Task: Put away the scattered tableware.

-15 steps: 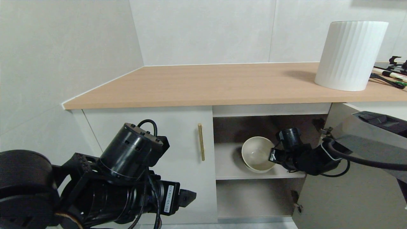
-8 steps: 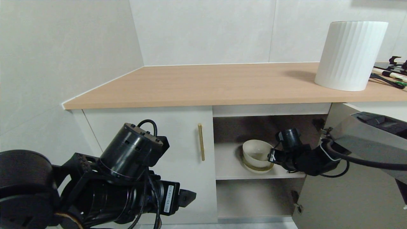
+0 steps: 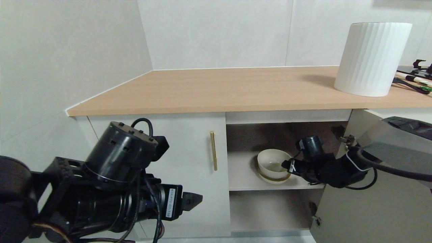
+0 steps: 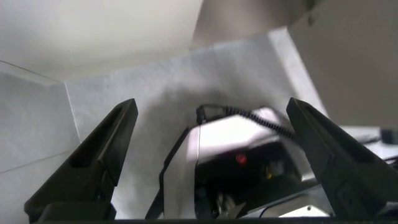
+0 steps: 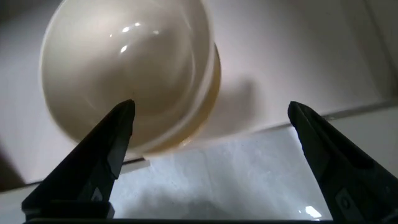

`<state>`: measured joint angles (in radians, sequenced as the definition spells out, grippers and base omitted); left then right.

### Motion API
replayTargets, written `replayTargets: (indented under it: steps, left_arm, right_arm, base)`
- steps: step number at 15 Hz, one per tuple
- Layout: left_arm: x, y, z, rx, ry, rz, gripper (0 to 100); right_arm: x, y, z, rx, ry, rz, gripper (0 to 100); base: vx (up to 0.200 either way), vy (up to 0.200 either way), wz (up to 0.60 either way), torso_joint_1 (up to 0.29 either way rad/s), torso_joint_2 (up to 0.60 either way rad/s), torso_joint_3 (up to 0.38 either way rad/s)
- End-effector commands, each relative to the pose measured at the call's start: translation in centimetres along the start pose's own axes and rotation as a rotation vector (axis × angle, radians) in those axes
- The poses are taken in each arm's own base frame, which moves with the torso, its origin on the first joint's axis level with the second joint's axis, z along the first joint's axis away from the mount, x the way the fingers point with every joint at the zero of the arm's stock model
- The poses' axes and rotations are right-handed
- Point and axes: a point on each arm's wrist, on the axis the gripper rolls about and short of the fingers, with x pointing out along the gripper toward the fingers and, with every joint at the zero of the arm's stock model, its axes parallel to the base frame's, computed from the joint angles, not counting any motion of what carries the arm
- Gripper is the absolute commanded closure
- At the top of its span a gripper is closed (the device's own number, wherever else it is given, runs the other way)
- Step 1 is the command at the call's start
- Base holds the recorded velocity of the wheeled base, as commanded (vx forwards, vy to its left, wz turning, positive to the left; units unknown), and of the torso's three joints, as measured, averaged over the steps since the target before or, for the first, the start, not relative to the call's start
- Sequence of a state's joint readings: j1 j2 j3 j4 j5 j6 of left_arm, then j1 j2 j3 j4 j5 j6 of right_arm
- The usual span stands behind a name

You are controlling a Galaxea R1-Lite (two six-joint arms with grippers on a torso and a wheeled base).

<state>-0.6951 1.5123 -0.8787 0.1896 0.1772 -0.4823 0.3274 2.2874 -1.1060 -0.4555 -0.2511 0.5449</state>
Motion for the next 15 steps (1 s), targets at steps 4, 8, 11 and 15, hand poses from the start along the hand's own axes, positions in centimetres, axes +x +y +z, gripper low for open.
replayTargets:
  steps: [4,8,11,15]
  left_arm:
    - [-5.4,2.0,0.0,-0.052,-0.161,-0.051,0]
    - [-6.7,3.1,-1.6,-0.002,-0.166,-0.094,0]
    - [-6.2,4.3,-0.2,-0.085,-0.344,-0.099,0]
    - [-5.0,4.4,-0.8,-0.07,-0.272,-0.077,0]
  right_arm:
    - [-9.8,1.1,-0.3,-0.084,0.013,0.096,0]
    - [-16.6,-1.6,-0.5,-0.155,0.02,0.201,0]
    - [-21.0,-2.9,-0.1,-0.192,0.037,0.282,0]
    - [-21.5,-3.6,-0.9,-0.203,0.078,0.269,0]
  base:
    - [0.0,0.0,0.0,0.0,0.0,0.0]
    - [0.0,0.0,0.0,0.0,0.0,0.0]
    - [0.0,0.0,0.0,0.0,0.0,0.0]
    - [0.0,0.0,0.0,0.0,0.0,0.0]
